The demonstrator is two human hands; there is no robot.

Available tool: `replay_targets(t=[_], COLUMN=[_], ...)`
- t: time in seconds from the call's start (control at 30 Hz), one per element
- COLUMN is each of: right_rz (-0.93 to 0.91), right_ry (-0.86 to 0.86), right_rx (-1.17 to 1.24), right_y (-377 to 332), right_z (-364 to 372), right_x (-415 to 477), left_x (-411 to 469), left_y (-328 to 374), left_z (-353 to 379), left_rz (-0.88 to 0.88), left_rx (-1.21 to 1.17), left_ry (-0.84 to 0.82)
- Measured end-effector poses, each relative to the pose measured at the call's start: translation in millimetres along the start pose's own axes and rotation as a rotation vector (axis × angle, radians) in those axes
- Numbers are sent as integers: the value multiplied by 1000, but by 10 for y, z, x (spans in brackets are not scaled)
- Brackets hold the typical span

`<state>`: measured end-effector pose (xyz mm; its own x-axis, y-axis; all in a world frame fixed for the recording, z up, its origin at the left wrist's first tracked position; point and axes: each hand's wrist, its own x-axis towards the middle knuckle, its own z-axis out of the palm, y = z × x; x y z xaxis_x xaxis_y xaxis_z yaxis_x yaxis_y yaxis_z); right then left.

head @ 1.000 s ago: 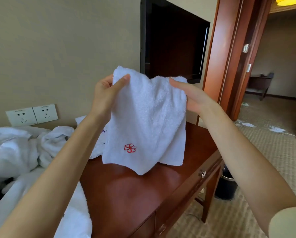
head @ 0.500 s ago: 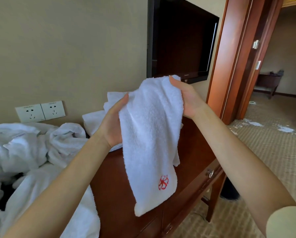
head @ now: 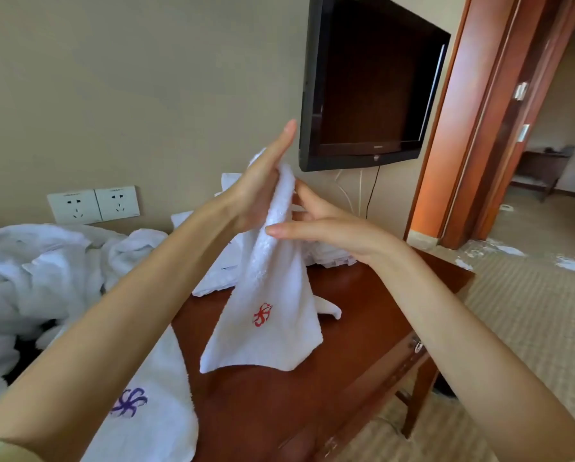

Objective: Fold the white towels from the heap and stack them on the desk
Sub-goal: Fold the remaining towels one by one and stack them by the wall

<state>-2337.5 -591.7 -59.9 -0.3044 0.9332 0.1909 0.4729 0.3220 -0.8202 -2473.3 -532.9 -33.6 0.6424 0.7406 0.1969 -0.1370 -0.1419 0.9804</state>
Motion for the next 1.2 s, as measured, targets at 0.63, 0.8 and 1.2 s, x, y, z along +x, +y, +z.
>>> replay_targets(t=[0.63, 0.8, 1.2], right_rz=[-142, 65, 345], right_ry=[433, 458, 718], right_rx=[4, -219, -932], right_y=[48, 135, 956], right_z=[-517, -784, -1103], right_x=[88, 151, -164], left_x=[-394, -334, -138], left_y=[-1277, -1201, -137], left_z=[-594, -727, -885], left_rz=[894, 26, 223], left_rx=[1124, 659, 1393], left_ry=[1081, 556, 609])
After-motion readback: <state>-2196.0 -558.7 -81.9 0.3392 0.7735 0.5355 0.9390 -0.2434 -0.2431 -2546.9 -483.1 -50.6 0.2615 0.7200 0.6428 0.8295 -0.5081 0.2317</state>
